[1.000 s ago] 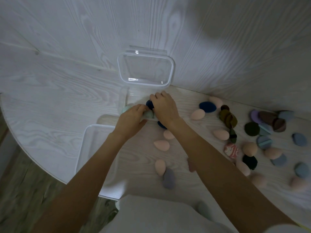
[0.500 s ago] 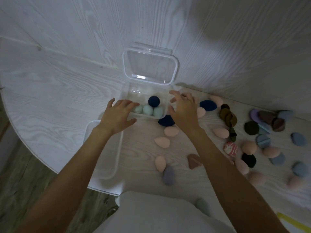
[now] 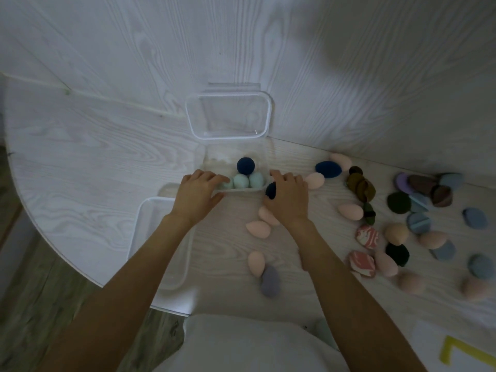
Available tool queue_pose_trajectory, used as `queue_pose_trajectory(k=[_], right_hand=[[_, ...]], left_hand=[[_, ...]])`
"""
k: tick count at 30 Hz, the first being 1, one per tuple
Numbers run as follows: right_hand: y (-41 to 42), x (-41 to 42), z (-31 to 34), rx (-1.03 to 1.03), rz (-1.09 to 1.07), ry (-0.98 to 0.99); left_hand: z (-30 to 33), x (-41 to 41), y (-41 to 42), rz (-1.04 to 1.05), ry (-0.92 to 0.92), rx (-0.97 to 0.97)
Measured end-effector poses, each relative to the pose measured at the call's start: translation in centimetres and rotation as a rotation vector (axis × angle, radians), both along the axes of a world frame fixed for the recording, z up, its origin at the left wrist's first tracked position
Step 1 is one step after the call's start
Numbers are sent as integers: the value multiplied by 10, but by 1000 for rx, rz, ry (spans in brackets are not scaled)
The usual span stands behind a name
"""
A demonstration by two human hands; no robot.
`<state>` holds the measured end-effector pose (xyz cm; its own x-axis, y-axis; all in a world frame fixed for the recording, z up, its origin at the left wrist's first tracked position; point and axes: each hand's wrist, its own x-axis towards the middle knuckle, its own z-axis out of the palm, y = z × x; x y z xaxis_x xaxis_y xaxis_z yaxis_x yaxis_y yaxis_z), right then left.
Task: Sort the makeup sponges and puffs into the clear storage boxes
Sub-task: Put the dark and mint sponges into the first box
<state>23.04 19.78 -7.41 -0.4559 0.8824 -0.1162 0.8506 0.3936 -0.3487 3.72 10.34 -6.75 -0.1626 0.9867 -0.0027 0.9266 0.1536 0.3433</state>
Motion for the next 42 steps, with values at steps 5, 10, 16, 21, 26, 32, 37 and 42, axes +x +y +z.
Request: queue_pose_trajectory(k=[5, 10, 16, 21, 26, 32, 37, 42], right_hand=[[15, 24, 18, -158, -260, 418], [22, -9, 43, -121, -130, 616], [37, -48, 63, -173, 115, 499], [29, -74, 46, -7, 262, 229], [22, -88, 20, 220, 404, 19], [23, -88, 17, 322, 436, -117], [27, -90, 15, 273, 368, -183], [28, -70, 18, 77, 311, 57]], left_hand=[[0, 7, 7, 12, -7, -4], [-2, 6, 6, 30, -34, -3], [-6, 2, 7, 20, -41, 25], [-9, 0, 4, -7, -43, 39], [-10, -4, 2, -47, -29, 30], [-9, -3, 1, -59, 9, 35], [-8, -2, 2, -80, -2, 35], [-6, -1, 0, -69, -16, 47]])
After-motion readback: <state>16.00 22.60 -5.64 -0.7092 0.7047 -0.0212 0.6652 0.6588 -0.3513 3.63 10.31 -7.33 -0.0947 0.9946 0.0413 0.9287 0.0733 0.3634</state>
